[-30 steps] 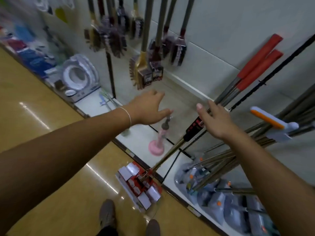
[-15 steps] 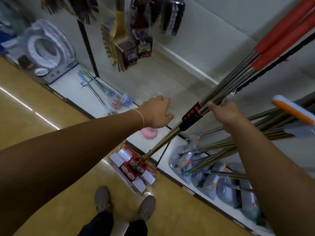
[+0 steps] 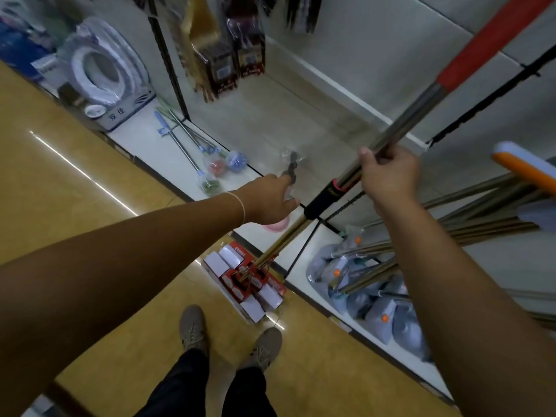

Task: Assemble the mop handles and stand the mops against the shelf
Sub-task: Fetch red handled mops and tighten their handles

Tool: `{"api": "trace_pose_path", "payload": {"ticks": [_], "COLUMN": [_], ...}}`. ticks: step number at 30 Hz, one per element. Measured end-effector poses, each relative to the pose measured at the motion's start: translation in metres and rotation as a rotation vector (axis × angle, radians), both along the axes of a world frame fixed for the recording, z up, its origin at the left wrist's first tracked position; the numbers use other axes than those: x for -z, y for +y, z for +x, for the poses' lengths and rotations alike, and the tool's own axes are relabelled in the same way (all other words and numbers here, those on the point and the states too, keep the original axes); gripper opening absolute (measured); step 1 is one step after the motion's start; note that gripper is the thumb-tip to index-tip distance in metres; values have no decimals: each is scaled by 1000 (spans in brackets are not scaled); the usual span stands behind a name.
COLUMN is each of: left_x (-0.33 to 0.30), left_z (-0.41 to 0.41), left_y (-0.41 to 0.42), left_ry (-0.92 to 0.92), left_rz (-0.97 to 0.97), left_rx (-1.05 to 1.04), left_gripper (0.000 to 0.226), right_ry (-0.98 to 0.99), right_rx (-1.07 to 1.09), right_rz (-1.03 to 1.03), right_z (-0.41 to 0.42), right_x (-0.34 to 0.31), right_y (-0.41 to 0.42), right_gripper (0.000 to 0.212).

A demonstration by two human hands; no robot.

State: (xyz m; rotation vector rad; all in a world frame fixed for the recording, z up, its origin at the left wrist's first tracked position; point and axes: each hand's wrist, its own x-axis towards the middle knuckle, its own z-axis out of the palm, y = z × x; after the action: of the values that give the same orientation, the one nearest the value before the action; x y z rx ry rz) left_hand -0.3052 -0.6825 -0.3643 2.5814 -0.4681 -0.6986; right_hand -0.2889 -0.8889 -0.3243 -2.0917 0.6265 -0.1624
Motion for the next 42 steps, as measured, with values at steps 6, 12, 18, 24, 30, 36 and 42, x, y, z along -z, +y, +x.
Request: {"api": "trace_pose_path", "payload": {"ticks": [6, 12, 18, 24, 30, 36, 42], "left_x": [-5, -12, -24, -27, -30, -38, -64], "left_z": [-14, -39, -55, -79, -107, -137, -164], "left_y": [-24, -45, -43, -31, 5, 57, 60], "left_ry": [145, 147, 125, 73, 24, 23, 1], "left_rz": [-228, -405, -272, -263, -275, -288, -310], "left_rx": [-47, -89, -4, 21, 151, 261, 377], "left_gripper": [59, 17, 13, 8, 8, 20, 26], "right_ry": [-48, -52, -53, -56, -64, -105, -37], "right_rx": [-176, -282, -312, -320, -252, -186, -156], "right_rz": [-80, -165, -169, -194, -190, -193, -255], "right_z": [-47, -78, -99, -126, -171, -219, -253], "right_x": [-18, -28, -30, -38, -46, -51, -75], "right_y": [24, 25, 26, 45, 85, 145, 157], "right_gripper": [24, 27, 23, 24, 24, 25, 24]}}
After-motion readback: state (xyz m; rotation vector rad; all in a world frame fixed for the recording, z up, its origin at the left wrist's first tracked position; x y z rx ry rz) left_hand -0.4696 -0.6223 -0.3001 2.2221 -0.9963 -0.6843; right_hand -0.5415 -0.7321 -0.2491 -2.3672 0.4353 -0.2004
